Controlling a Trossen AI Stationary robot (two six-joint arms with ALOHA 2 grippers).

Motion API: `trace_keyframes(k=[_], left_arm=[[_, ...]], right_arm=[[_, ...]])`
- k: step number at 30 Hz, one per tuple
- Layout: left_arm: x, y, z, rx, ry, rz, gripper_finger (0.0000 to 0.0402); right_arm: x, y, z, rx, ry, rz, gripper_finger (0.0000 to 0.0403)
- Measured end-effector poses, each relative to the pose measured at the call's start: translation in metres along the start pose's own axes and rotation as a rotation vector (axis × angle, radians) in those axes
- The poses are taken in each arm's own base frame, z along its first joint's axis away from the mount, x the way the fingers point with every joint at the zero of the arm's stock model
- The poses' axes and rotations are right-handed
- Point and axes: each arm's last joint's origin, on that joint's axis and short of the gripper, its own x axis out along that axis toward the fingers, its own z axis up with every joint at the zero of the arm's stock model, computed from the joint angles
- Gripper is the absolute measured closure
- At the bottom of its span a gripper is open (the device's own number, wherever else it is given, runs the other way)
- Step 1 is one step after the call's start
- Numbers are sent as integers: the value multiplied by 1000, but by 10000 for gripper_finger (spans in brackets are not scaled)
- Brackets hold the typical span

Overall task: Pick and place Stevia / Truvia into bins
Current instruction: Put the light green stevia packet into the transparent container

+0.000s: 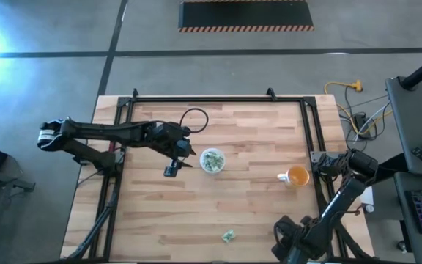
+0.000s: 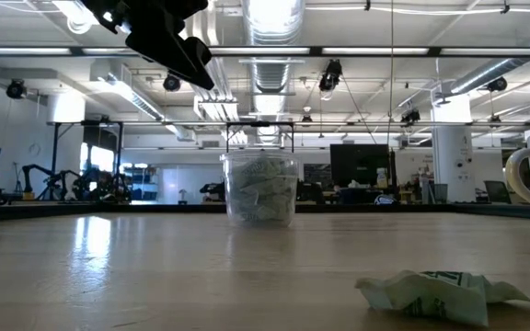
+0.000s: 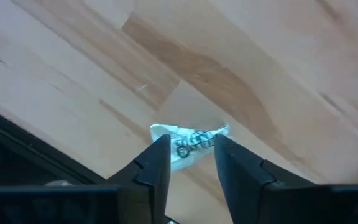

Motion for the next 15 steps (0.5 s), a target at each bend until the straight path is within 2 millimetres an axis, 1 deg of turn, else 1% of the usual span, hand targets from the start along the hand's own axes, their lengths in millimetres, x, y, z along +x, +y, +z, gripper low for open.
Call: trace_keyframes(k=[6,9,15], left_arm=[[0,0,0,0,0,0,194],[0,0,0,0,1,0,194],[0,0,0,0,1,0,194]], right_arm=[[9,-1,0,17,42,20,278],[12,-3,-1,49,68,-1,279],[14,-4,0,54,66,-1,286]])
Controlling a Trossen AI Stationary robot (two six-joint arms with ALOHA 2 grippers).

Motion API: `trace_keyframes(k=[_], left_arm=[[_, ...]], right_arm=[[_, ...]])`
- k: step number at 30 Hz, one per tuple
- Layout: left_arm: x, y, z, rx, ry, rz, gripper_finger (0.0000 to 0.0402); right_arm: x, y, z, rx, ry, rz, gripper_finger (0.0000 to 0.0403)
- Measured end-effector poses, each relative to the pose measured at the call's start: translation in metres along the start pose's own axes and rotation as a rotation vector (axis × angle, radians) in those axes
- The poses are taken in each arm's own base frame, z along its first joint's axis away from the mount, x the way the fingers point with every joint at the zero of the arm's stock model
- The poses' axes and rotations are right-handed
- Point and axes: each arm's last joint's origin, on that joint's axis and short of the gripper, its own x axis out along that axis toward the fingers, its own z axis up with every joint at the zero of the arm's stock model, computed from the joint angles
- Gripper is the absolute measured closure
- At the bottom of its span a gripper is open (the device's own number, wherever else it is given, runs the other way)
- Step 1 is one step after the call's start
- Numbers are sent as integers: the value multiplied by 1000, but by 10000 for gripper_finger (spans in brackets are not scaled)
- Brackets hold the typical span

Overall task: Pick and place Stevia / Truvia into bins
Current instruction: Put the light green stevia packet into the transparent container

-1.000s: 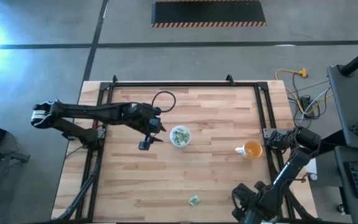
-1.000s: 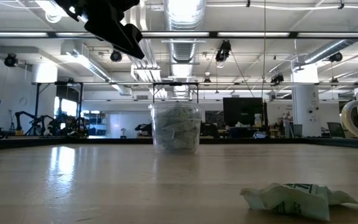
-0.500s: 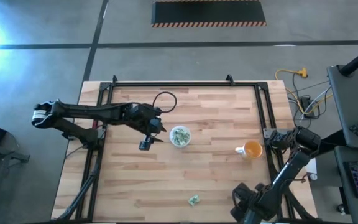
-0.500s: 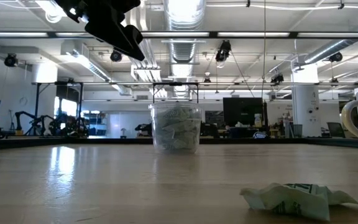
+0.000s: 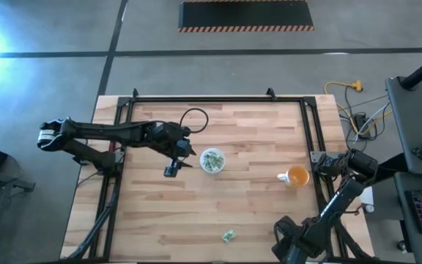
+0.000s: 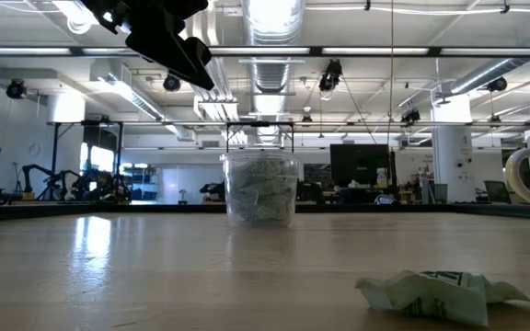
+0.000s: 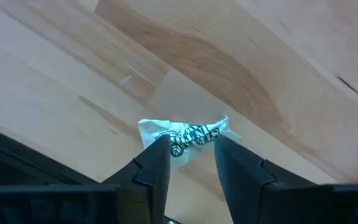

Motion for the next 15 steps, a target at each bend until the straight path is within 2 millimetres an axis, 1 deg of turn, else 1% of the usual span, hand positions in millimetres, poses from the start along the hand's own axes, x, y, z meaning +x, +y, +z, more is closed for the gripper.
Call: trace_keyframes(k=[4,8,11,15], left_arm=[[0,0,0,0,0,0,194],[0,0,0,0,0,0,194],[0,0,0,0,0,1,194],[0,0,0,0,0,0,194]], right_arm=[[6,-3,2,34,-1,0,289],[15,-4,3,31,18,34,286],[17,-6,3,25,29,42,285],[18,-7,3,24,61,26,302]])
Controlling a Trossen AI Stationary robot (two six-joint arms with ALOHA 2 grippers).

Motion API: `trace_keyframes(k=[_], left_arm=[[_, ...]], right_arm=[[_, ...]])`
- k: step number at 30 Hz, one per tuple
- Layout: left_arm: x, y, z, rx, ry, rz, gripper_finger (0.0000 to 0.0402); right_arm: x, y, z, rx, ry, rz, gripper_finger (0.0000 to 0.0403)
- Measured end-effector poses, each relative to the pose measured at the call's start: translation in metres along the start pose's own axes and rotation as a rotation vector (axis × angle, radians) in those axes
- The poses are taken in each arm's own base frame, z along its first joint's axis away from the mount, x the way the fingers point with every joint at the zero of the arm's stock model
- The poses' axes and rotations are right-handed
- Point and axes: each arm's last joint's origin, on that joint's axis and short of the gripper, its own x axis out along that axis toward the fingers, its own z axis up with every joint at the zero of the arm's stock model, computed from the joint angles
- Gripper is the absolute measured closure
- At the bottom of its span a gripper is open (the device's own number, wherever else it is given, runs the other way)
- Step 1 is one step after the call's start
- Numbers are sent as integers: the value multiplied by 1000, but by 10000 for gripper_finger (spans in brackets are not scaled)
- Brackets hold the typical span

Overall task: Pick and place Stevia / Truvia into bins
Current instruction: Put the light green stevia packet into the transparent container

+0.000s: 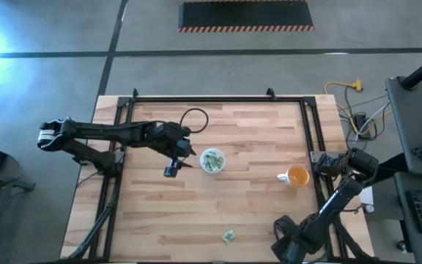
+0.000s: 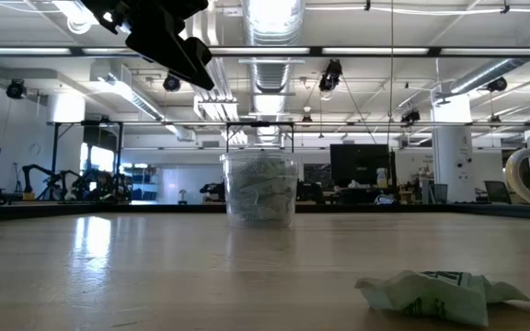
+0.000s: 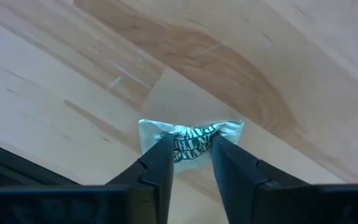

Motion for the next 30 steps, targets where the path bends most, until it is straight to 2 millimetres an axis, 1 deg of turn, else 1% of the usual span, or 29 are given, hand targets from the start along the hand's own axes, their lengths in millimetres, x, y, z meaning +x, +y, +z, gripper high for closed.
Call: trace_keyframes(k=[8,10,16,23,27,30], left_arm=[[0,0,0,0,-1,0,194],[0,0,0,0,-1,0,194],[0,0,0,1,-3,1,194],[0,0,0,1,-5,3,194],[0,1,0,-3,7,49,194],[0,3,-1,-12,27,98,194]], right_arm=[[-3,4,-3,-63,4,9,383],[-3,4,-3,-70,4,10,390],[-6,7,-3,-133,-27,27,390],[-18,13,7,-322,-264,44,390],[-25,21,23,-488,-434,24,390],[-30,28,40,-608,-562,-7,390]])
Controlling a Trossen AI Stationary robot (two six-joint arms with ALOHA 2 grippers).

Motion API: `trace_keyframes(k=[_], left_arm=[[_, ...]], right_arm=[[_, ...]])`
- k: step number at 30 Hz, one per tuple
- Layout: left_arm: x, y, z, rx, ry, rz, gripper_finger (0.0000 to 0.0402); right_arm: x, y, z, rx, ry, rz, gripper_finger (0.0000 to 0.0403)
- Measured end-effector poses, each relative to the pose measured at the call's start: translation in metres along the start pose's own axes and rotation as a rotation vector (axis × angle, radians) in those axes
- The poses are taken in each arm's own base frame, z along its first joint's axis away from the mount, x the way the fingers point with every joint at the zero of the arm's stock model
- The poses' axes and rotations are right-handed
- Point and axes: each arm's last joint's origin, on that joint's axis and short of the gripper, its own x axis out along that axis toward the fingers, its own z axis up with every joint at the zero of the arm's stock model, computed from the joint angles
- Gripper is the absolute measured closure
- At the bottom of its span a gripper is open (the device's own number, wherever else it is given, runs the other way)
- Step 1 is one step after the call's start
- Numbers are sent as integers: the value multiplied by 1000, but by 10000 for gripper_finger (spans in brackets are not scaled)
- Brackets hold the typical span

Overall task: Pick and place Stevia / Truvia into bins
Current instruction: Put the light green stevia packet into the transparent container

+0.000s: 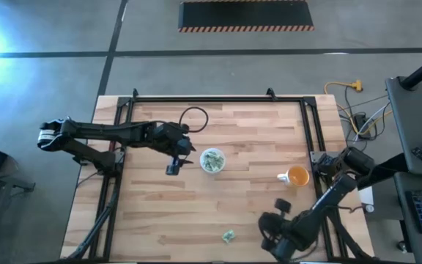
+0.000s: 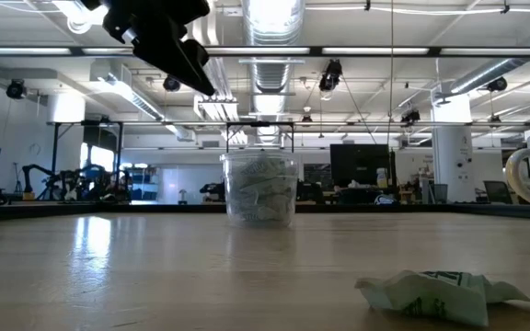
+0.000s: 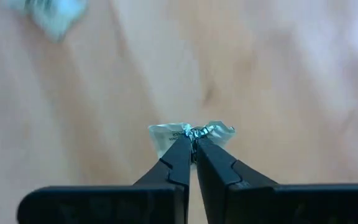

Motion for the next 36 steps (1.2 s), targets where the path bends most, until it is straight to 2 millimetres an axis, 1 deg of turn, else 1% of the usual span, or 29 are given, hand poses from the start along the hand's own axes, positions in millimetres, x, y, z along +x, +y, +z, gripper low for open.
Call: trace_keyframes(k=[6,10,17,22,26,30,32,36], left_arm=[[0,0,-3,-77,36,25,194],[1,-2,-9,-147,86,34,194],[13,-14,-35,-212,177,10,194],[23,-28,-52,-235,212,-18,194],[30,-42,-60,-224,198,-50,194],[35,-58,-63,-216,151,-90,194],[36,-65,-64,-201,149,-109,194],[34,-74,-60,-177,131,-135,194]], right_arm=[[12,-14,46,-211,-197,-147,390],[19,-27,80,-291,-269,-260,390],[31,-56,136,-384,-223,-365,390],[31,-74,171,-438,-204,-398,390],[26,-83,193,-495,-187,-378,390],[22,-92,213,-537,-146,-260,390],[24,-98,222,-538,-143,-216,390],[33,-113,237,-533,-161,-161,390]])
